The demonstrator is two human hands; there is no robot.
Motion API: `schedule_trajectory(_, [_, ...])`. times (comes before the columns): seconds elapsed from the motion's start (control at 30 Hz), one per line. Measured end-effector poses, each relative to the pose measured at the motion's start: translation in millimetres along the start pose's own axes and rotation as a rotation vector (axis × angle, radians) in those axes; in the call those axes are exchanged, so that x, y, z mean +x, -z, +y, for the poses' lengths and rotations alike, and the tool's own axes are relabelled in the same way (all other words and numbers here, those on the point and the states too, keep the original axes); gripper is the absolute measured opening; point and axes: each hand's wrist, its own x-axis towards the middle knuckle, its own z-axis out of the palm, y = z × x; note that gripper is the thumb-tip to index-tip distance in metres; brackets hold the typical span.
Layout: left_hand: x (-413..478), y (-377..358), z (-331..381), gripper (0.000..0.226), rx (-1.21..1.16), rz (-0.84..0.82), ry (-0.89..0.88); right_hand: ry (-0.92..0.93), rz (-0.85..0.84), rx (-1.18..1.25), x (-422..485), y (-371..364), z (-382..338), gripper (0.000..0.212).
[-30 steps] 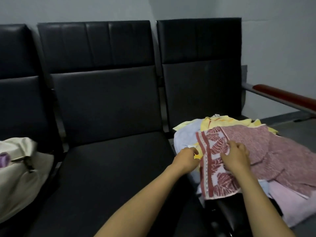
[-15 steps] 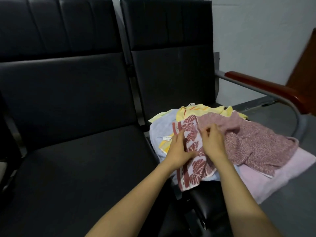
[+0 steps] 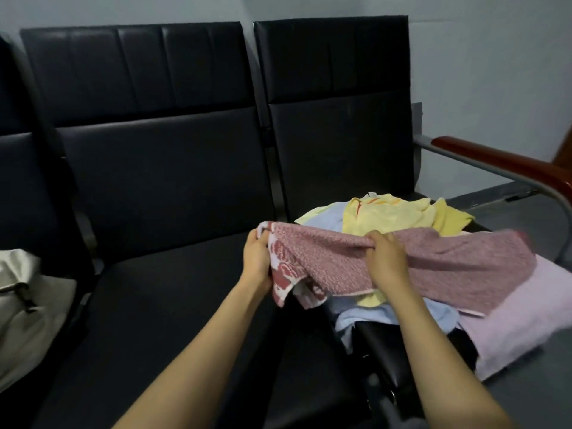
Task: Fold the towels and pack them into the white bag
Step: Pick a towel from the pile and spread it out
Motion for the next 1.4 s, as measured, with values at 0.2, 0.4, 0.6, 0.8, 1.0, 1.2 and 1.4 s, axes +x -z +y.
schedule_trajectory(0.2, [-4,72,28,0.018,0.146,0.268,-0.152,0.431,-0.48,0.634,-54,-31,-106,0.039])
schedule_trajectory(0.4, [-42,180,58,0.016,0.481,0.654,-0.355,0.499,-0.792,0.526,-76,-50,-139,0.035])
schedule_trajectory(0.6, [-64,253,57,0.025,0.864,0.602,-0.222,0.385,-0.909,-0.45,-75,-81,-113,0.091])
schedule_trajectory(0.8, [-77,253,56,0.046,1.297,0.129,0.147,0.585,-0.872,-0.149,-98,-96,-133,0.025])
schedule_trajectory(1.0, [-77,275,60,0.07,1.305,0.013,0.278,0.404,-1.406,0.292,-109,-64,-171,0.016])
schedule_trajectory(1.2, [-77,277,60,0.05,1.294,0.103,0.336,0.596,-0.42,0.015,-93,-94,-181,0.042])
schedule_trajectory(1.4, [-90,250,51,0.032,0.97,-0.191,0.475,0.605,-0.779,0.127,-98,-104,-187,0.063])
